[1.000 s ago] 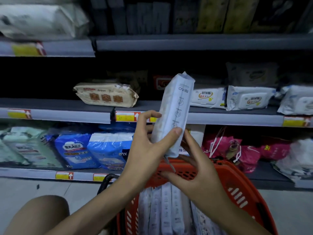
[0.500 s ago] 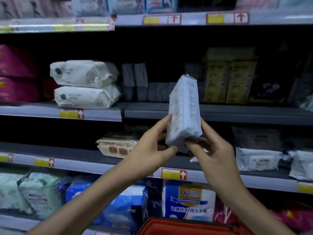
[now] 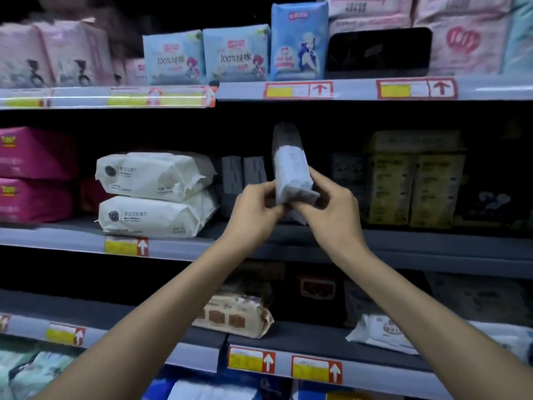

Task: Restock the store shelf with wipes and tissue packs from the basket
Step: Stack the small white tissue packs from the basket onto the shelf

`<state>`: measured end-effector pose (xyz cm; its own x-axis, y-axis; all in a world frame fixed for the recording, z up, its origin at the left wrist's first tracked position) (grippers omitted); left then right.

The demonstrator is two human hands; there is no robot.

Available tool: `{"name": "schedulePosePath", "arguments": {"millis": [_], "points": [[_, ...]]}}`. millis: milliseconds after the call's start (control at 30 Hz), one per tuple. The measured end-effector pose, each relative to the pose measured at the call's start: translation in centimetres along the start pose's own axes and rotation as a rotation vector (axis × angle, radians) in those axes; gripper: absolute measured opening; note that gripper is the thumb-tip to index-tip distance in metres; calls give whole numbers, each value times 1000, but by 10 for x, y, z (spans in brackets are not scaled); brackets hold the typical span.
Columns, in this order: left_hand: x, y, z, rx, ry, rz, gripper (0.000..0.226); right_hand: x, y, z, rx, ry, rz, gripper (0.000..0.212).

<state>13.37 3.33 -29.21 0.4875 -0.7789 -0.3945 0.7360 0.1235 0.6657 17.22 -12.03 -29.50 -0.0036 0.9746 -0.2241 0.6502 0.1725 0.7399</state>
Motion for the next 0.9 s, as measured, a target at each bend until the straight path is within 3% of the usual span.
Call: {"name": "schedulePosePath", "arguments": {"millis": [67,133,200,267,433,500,600,667,800,900], "points": [[-3,18,-2,-10,115,124,22,14,27,1,12,-30,32,45],[-6,36,-5,-30,302,276,9,28,49,1,45,-109,96,8],[-7,51,-9,-72,519,410,11,42,69,4,97,-203,137,18],[-5,59,-13,-152,648,441,14,54,84,10,178,-271,81,7],[3,57,-29,-226,714,356,12,65,93,20,292,-331,-85,42],[3,54,-32,-225,689,329,13,63,89,18,304,-284,-94,43],[1,46,-28,-223,669,258,17,56,81,13,294,-306,-83,26],[-1,39,-23,-219,650,195,26,50,73,9,275,-322,-94,27],[-7,24,-16,-185,655,50,55,32,52,-1,255,-320,-175,56],[-13,9,-9,-170,705,-32,64,11,33,-5,213,-429,-247,71]]}}
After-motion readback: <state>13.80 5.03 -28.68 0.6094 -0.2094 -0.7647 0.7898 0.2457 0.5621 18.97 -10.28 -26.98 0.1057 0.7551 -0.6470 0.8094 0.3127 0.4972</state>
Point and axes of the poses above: each hand's wrist, its own y-axis towards the middle knuckle, its own x-axis out of the palm, z = x × y, the point moved 1 cm from there along y, towards the middle knuckle, and after that the axes turned 1 degree about -z, right-handed, at the moved point
